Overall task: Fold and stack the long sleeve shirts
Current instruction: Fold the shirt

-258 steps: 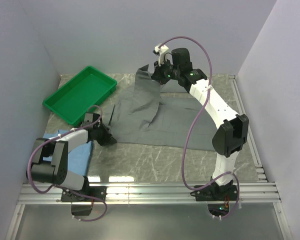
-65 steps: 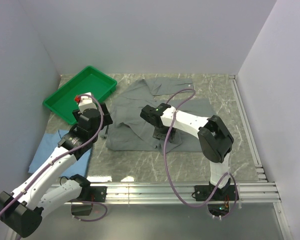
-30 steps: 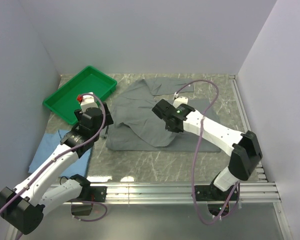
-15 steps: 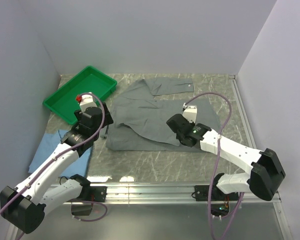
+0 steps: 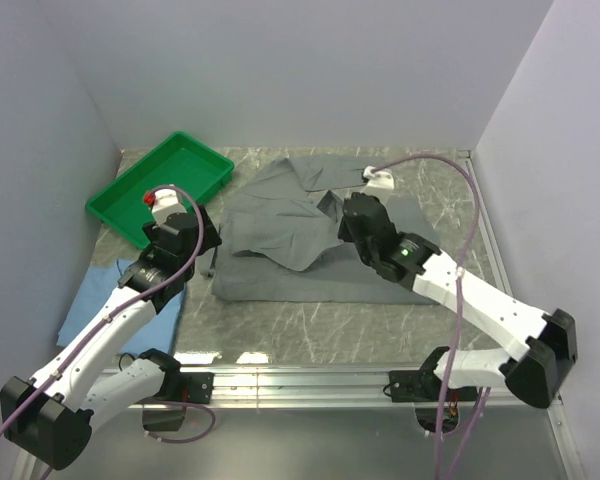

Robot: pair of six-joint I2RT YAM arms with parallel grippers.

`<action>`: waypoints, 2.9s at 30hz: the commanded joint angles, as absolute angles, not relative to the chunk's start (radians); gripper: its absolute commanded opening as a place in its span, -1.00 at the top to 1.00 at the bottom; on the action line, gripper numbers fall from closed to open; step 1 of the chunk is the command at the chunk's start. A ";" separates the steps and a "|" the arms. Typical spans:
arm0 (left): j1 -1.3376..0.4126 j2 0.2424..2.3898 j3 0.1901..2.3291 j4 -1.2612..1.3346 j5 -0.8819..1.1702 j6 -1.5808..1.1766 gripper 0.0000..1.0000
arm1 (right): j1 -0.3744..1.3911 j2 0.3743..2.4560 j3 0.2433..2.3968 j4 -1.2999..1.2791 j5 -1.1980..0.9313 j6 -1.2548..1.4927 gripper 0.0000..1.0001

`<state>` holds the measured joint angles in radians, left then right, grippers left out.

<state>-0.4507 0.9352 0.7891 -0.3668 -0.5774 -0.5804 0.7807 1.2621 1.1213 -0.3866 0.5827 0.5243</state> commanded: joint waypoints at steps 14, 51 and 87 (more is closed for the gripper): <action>-0.436 0.916 0.787 -0.356 -0.580 -0.604 -0.72 | 0.647 1.117 0.666 -0.279 0.615 0.607 1.00; -0.434 0.942 0.784 -0.351 -0.538 -0.597 -0.71 | 0.400 1.264 0.741 -0.749 0.634 1.065 0.71; -0.436 1.092 0.661 -0.314 -0.124 -0.833 -0.74 | 0.058 1.281 0.719 -0.454 0.195 0.963 -0.06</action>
<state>-0.4377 1.0920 0.6777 -0.3553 -0.1425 -0.7815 0.0761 1.2598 0.7467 -0.4969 0.2440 0.9062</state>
